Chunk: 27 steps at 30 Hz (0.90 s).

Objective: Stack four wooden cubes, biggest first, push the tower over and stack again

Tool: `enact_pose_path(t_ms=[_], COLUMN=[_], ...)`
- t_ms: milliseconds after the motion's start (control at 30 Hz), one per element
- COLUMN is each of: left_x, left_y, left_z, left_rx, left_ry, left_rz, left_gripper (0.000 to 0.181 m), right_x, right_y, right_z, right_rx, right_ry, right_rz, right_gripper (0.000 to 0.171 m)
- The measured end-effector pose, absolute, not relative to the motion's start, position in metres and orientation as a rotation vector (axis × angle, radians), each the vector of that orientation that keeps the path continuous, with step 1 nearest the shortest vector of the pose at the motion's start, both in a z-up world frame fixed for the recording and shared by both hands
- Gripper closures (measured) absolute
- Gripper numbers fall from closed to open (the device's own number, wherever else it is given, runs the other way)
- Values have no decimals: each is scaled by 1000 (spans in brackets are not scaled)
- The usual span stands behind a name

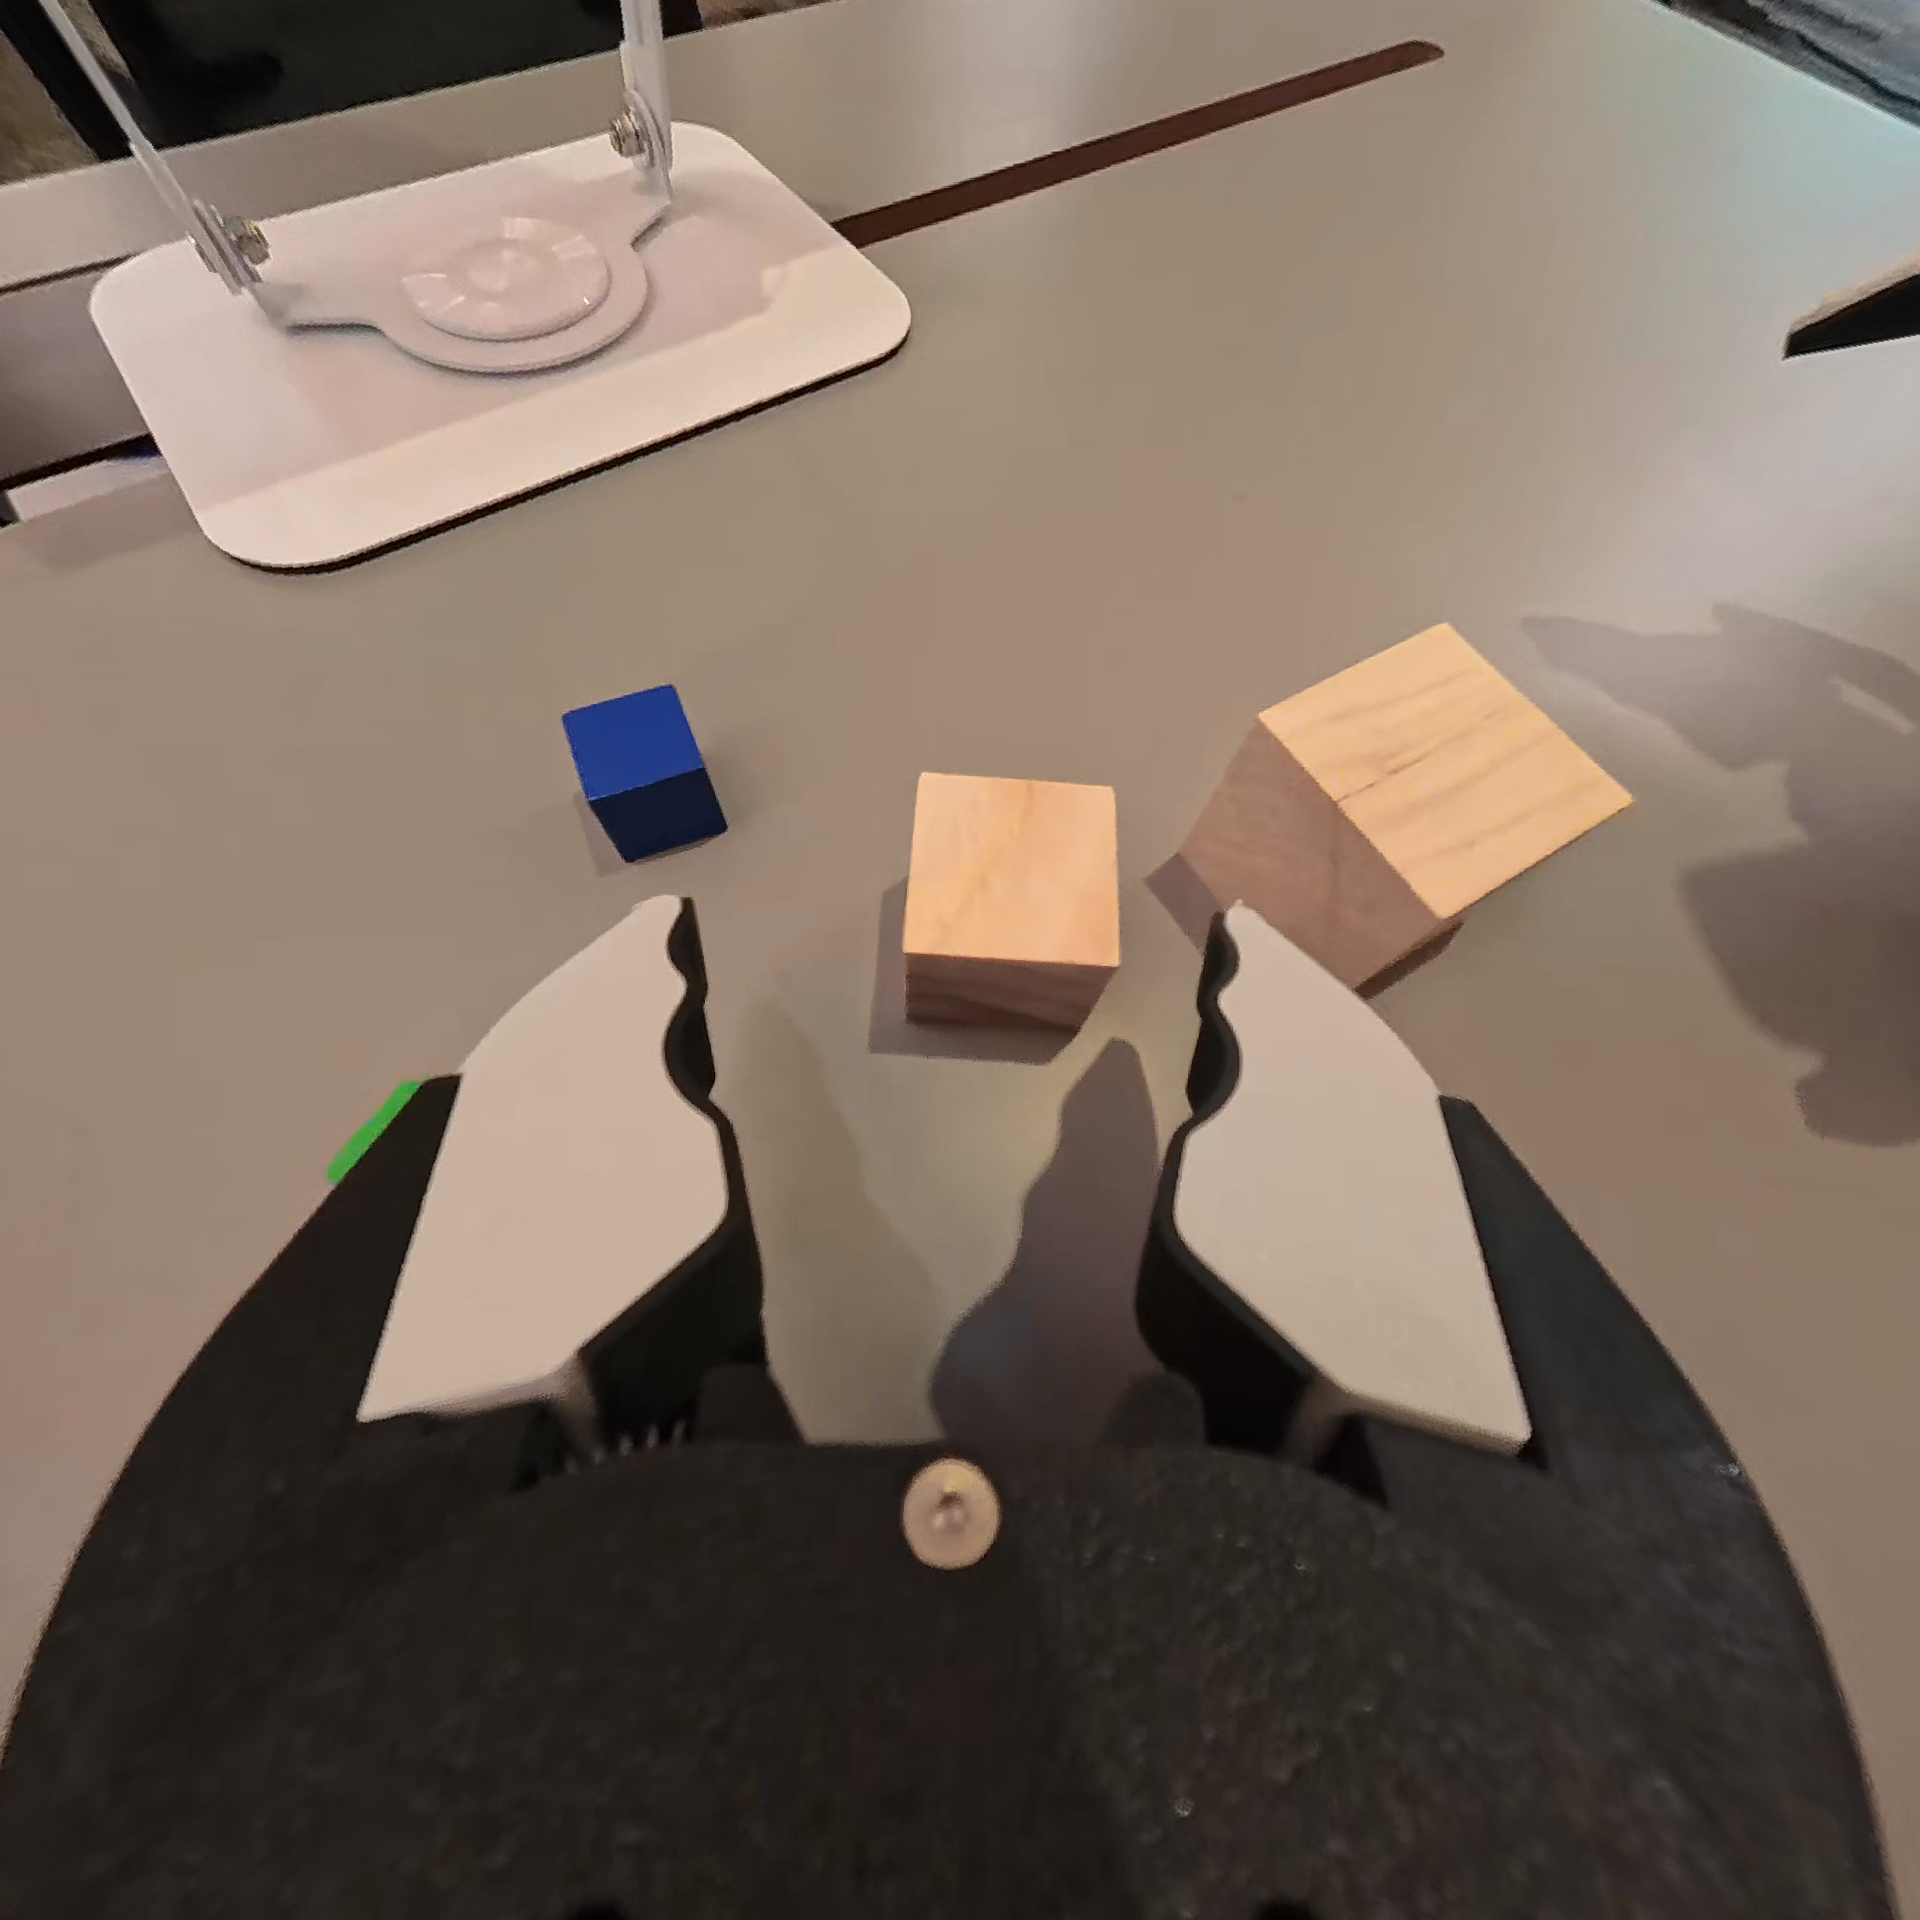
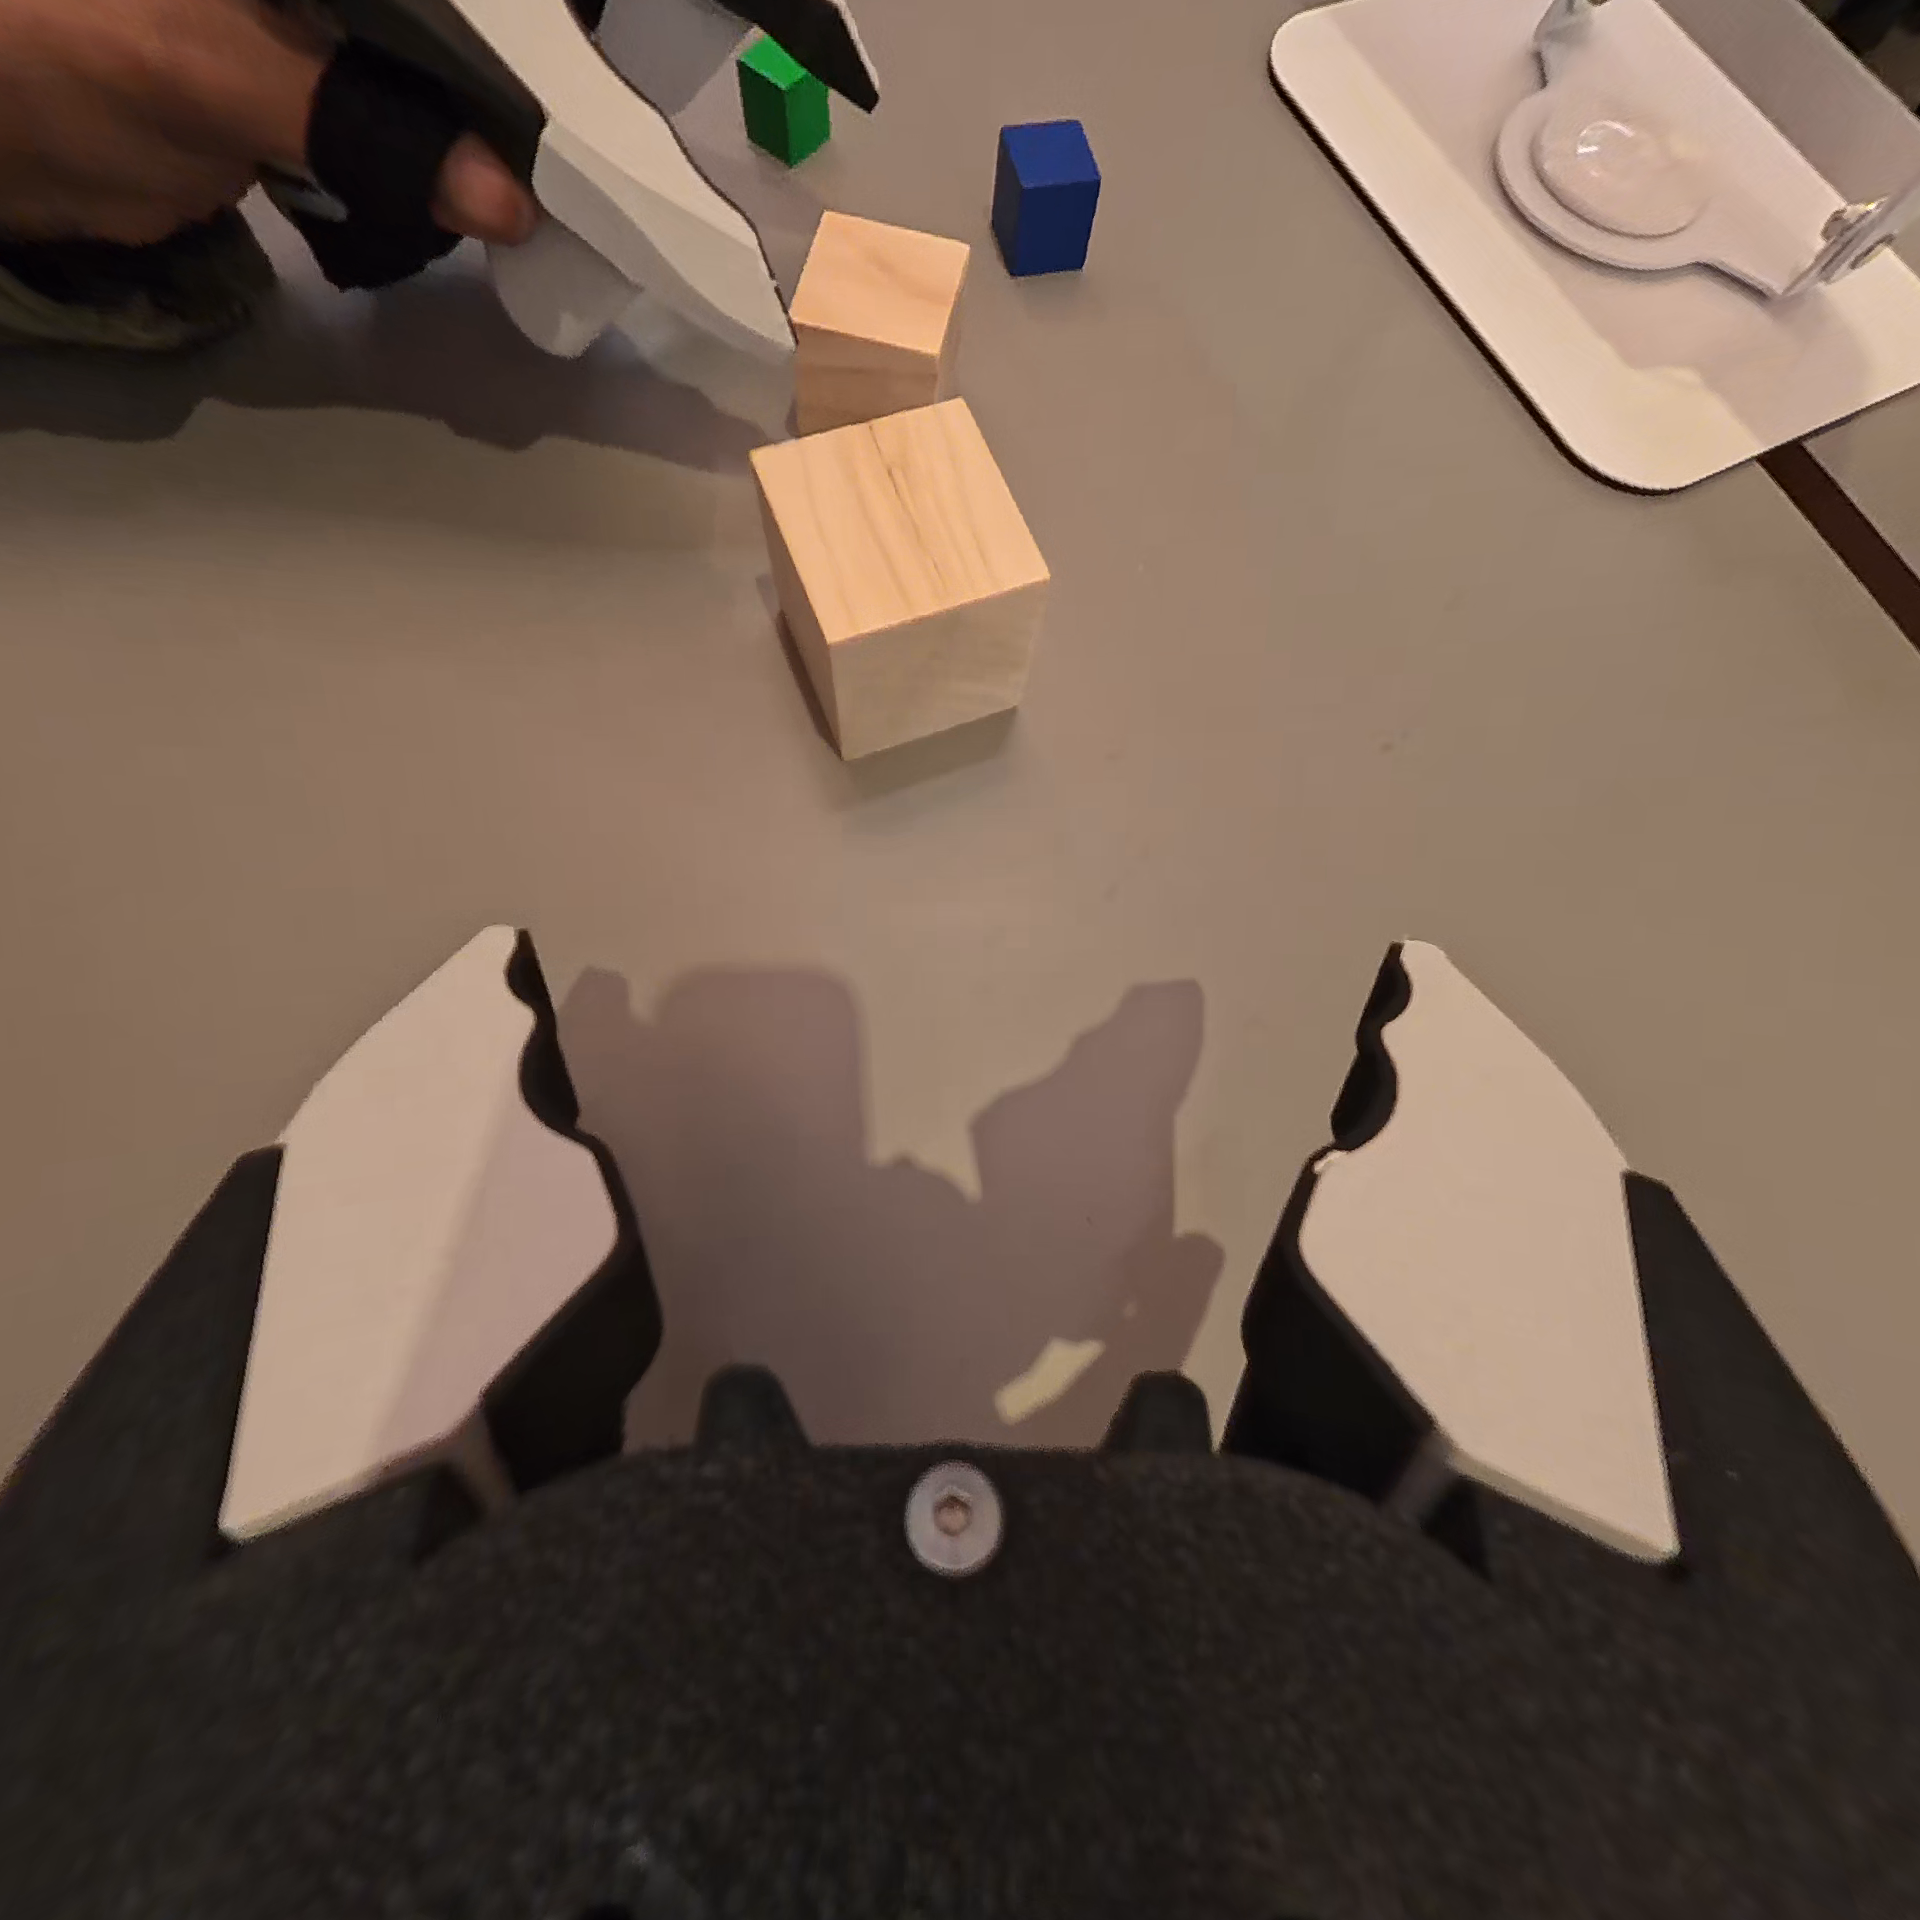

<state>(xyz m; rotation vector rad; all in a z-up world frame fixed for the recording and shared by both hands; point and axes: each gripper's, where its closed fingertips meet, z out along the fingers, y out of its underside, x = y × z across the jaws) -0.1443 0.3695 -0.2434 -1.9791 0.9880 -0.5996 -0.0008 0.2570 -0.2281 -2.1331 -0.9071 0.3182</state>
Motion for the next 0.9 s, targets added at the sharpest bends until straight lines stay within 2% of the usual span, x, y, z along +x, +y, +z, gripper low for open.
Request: enact_pose_path(t_ms=[333,467,567,733,900], left_x=[-135,-133,-131,-134,-133], left_y=[366,365,364,367,362], left_z=[-258,-265,-269,-264,-215], left_rx=[-2018,-2041,-2057,-2049,-1923], left_ry=[1058,1100,1140,1168,1233], left_rz=[-501,-475,-472,-507,-822], left_gripper=[104,118,136,137,137], right_x=[-6,-7,-7,-8,-10], right_y=[251,248,245,239,228], right_z=[-226,-222,-220,-214,-202], right_rx=[-2117,-2110,-2110,-2087,-2048], right_ry=[-858,-841,-832,-783,-739], right_rz=[352,354,355,371,389], right_gripper=[31,32,32,34,38])
